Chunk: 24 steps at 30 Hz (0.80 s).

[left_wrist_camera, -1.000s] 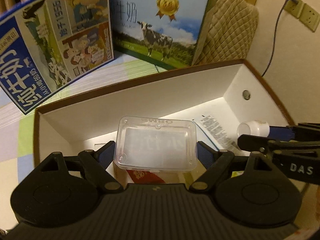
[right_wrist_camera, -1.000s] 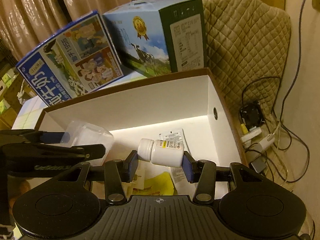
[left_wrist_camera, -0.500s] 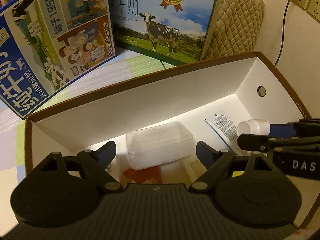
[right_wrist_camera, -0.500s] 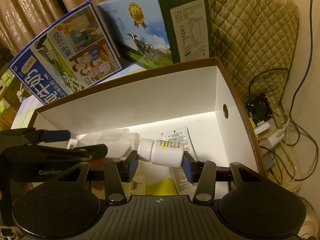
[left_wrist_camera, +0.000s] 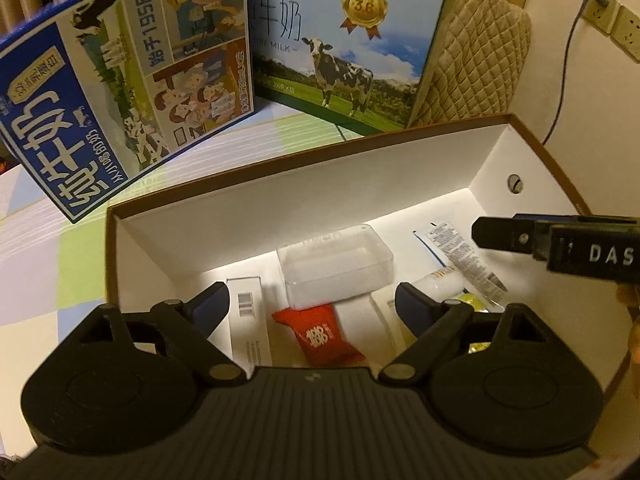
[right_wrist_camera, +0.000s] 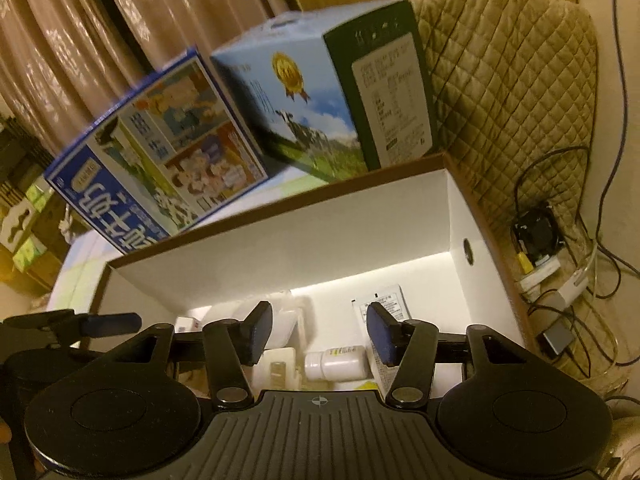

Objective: Organize objects
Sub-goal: 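Open both tools to drop the tray and pill bottle into the box, then move both tools back toward the medicine box and scrunchie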

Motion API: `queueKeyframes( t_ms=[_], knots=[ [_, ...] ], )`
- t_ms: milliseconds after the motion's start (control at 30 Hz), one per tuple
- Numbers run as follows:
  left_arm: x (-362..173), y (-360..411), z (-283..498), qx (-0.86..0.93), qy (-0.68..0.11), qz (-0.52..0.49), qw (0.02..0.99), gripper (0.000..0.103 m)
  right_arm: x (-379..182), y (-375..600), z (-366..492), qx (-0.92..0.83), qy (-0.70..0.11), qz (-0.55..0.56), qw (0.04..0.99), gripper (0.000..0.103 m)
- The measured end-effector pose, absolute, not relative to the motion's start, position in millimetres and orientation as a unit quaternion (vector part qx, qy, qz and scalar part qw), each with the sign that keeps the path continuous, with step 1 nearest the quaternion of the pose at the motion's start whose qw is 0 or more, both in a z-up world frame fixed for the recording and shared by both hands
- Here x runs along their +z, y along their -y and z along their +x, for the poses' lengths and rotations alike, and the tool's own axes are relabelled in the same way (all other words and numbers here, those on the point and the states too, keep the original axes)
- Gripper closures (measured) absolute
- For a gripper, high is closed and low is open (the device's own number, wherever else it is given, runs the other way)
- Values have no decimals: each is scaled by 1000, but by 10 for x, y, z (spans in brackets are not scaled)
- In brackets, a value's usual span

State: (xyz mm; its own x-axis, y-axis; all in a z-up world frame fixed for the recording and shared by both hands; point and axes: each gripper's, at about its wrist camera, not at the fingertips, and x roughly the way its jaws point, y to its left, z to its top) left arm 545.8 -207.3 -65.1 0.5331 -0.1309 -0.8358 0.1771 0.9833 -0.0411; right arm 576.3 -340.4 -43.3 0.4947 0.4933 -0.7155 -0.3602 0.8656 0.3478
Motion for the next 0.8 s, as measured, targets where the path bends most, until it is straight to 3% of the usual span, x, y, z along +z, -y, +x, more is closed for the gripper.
queueKeyframes(
  t_ms=[800],
  knots=[
    [-57,1717,4147,-83,-452,-18,888,11,-59,3803,4343,244,-426,106,865,49]
  ],
)
